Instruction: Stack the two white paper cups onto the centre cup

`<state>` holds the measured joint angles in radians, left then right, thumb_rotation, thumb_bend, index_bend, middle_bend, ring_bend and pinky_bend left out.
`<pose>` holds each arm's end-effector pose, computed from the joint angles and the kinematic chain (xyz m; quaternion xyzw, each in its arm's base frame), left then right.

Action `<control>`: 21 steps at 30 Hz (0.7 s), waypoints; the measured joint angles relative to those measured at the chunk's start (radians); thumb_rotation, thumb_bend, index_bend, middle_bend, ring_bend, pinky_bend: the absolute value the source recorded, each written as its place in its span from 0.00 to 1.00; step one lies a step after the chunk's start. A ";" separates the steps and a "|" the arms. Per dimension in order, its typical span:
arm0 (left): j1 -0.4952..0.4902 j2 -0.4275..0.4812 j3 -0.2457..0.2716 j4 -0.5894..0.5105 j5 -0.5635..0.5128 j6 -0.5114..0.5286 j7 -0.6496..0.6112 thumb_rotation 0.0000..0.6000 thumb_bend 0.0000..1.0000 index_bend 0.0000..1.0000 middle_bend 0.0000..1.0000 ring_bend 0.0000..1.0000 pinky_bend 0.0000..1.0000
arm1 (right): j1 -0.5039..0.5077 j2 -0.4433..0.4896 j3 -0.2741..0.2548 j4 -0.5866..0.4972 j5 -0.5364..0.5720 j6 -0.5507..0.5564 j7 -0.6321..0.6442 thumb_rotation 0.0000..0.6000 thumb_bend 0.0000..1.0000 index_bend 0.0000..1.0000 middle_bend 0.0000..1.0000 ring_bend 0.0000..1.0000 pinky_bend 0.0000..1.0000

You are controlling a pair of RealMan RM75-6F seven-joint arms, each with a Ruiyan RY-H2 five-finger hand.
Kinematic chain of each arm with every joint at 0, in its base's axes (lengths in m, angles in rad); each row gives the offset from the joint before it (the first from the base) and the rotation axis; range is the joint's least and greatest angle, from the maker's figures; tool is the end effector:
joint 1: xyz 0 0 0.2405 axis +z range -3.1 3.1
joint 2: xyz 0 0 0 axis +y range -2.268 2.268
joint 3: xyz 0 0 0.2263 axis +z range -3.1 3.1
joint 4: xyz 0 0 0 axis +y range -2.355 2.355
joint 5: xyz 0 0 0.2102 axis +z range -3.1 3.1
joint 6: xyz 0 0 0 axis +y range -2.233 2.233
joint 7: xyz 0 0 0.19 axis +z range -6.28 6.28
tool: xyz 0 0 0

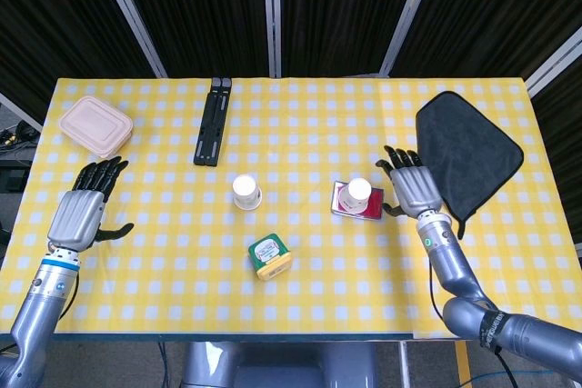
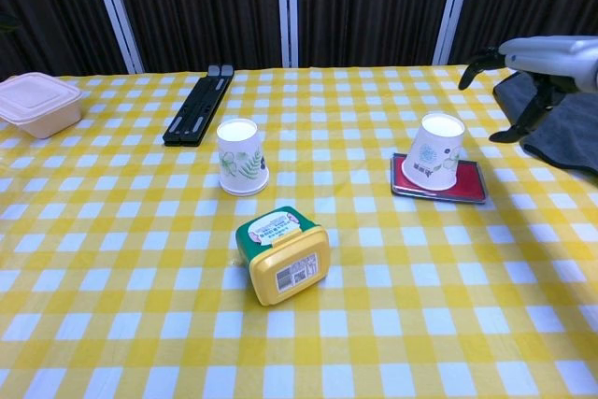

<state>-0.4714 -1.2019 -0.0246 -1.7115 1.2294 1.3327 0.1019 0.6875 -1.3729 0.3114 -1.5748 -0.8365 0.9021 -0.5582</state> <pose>-0.2098 0.3094 0.0917 -0.6296 -0.4137 -0.4128 0.5119 -0.1578 -0.3961 0.0311 0.6964 -0.4078 0.3055 0.5053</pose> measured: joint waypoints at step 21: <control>0.034 0.014 -0.040 -0.004 0.040 -0.036 -0.031 1.00 0.19 0.02 0.00 0.00 0.00 | 0.127 -0.088 -0.045 0.069 0.120 0.006 -0.042 1.00 0.24 0.30 0.00 0.00 0.00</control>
<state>-0.4369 -1.1882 -0.0650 -1.7159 1.2699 1.2966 0.0710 0.8141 -1.4613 0.2663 -1.5061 -0.7164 0.9079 -0.5998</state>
